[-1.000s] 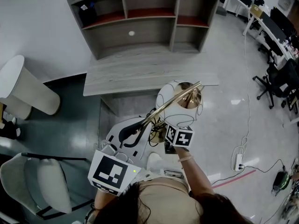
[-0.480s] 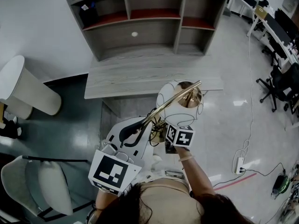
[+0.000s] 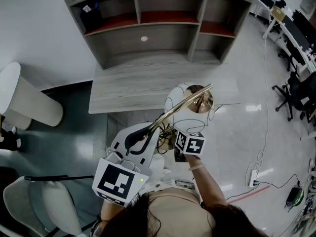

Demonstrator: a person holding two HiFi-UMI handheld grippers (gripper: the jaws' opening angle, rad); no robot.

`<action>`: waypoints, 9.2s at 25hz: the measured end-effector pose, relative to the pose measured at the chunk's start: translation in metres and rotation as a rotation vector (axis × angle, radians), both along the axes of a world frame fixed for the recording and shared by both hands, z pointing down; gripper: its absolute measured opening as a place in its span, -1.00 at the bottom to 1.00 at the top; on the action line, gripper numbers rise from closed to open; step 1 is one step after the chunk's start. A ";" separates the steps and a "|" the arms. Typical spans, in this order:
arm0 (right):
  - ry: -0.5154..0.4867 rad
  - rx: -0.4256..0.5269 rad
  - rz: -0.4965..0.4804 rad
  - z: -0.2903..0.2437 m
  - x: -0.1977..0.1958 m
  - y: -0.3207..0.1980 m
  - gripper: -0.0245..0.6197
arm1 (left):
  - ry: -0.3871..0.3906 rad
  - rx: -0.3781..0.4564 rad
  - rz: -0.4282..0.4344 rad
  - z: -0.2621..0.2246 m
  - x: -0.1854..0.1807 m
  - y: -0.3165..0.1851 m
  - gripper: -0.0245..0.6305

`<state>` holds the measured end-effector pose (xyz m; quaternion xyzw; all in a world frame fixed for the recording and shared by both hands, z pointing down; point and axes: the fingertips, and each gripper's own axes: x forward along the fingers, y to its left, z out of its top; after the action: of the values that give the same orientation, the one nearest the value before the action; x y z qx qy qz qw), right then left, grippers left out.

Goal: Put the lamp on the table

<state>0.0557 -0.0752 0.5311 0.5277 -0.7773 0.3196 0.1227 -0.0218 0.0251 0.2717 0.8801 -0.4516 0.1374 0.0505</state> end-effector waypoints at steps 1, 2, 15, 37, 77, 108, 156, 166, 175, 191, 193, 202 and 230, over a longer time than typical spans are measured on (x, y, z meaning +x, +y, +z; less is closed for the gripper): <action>0.000 -0.003 0.002 0.000 -0.002 -0.003 -0.79 | 0.001 -0.002 0.000 0.000 -0.002 -0.004 -0.86; 0.000 -0.004 0.005 0.001 -0.003 -0.006 -0.79 | 0.002 -0.002 0.002 0.000 -0.004 -0.008 -0.86; 0.014 -0.014 0.021 0.001 -0.023 -0.055 -0.79 | 0.005 -0.001 0.025 0.002 -0.029 -0.059 -0.86; 0.018 -0.016 0.020 0.002 -0.048 -0.112 -0.79 | 0.009 -0.013 0.018 0.004 -0.054 -0.116 -0.86; 0.067 -0.063 -0.137 0.021 -0.052 -0.244 -0.79 | 0.008 -0.072 -0.152 0.021 -0.052 -0.240 -0.86; 0.062 -0.072 -0.208 0.036 -0.086 -0.304 -0.78 | -0.005 -0.159 -0.230 0.051 -0.078 -0.299 -0.86; 0.070 -0.156 -0.260 0.082 -0.096 -0.302 -0.78 | -0.017 -0.303 -0.214 0.091 -0.075 -0.307 -0.86; 0.420 -0.598 -0.156 0.091 -0.019 -0.226 -0.78 | -0.030 -0.313 -0.202 0.094 -0.072 -0.302 -0.86; 0.634 -0.986 -0.086 0.107 0.032 -0.153 -0.78 | -0.036 -0.333 -0.202 0.100 -0.072 -0.292 -0.85; 0.585 -0.883 -0.083 0.115 0.021 -0.169 -0.78 | -0.048 -0.318 -0.207 0.104 -0.074 -0.285 -0.85; 0.620 -0.920 -0.066 0.123 0.030 -0.165 -0.78 | -0.049 -0.307 -0.213 0.103 -0.075 -0.285 -0.85; 0.068 -0.050 -0.278 0.073 -0.103 -0.307 -0.78 | -0.061 -0.321 -0.208 0.104 -0.075 -0.287 -0.85; 0.074 -0.057 -0.185 0.071 -0.071 -0.274 -0.77 | -0.005 -0.324 -0.216 0.098 -0.083 -0.270 -0.79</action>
<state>-0.0158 -0.3494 0.6017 0.4616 -0.8081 0.3093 0.1955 -0.1048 -0.2453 0.3692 0.8067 -0.5154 0.2043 0.2047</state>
